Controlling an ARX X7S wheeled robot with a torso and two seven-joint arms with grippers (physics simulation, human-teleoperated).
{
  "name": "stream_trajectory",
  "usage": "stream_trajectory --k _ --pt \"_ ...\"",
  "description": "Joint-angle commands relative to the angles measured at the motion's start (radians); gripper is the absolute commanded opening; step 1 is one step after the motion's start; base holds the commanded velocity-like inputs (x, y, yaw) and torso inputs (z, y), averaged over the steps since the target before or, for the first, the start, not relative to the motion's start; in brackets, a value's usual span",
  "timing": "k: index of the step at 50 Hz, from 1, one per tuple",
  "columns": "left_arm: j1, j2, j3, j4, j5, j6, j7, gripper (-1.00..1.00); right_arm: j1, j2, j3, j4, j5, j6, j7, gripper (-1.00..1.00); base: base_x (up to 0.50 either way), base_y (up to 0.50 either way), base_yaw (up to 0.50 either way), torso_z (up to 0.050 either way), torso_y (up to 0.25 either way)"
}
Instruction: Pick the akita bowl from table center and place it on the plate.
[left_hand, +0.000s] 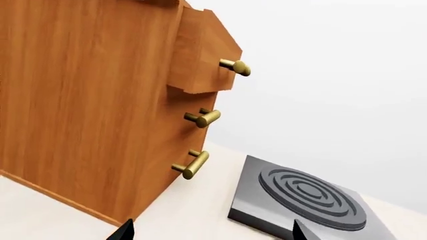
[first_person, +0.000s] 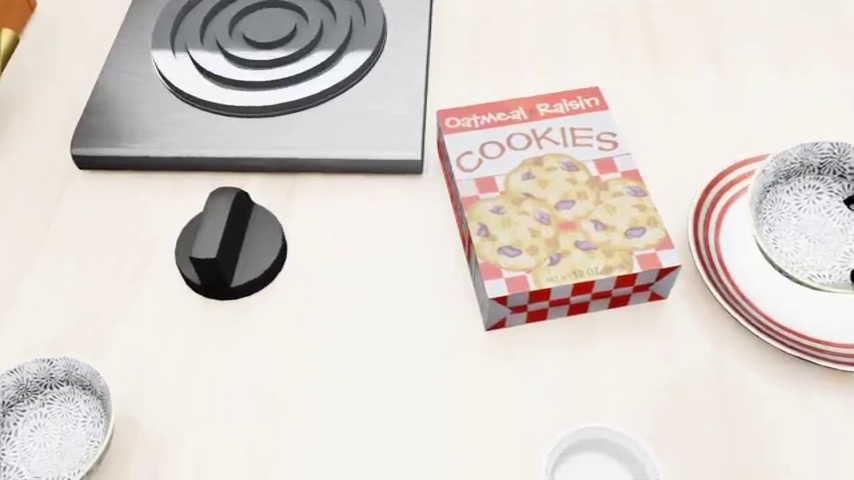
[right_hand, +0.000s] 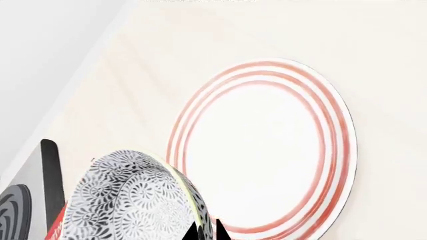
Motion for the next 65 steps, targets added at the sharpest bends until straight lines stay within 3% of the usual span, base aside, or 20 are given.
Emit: stream_trajectory --k 1,18,35,65 --pt "0.014 -0.003 -0.012 0.017 -0.034 0.009 0.002 1.0 0.021 0.008 0.0 0.01 0.012 -0.015 -0.008 -1.0 0.0 0.0 0.0 0.0 0.0" --pt "0.028 -0.016 -0.014 0.05 -0.033 0.01 -0.008 1.0 0.118 0.067 -0.08 0.312 -0.108 -0.105 -0.218 -1.0 0.0 0.0 0.0 0.0 0.0" --pt "0.035 -0.019 -0.008 0.053 -0.033 0.013 -0.012 1.0 0.152 0.085 -0.089 0.382 -0.145 -0.155 -0.235 -1.0 0.0 0.0 0.0 0.0 0.0" --pt "0.06 -0.033 -0.016 0.081 -0.043 0.021 -0.022 1.0 0.227 0.081 -0.209 0.662 -0.296 -0.299 -0.456 -1.0 0.0 0.0 0.0 0.0 0.0"
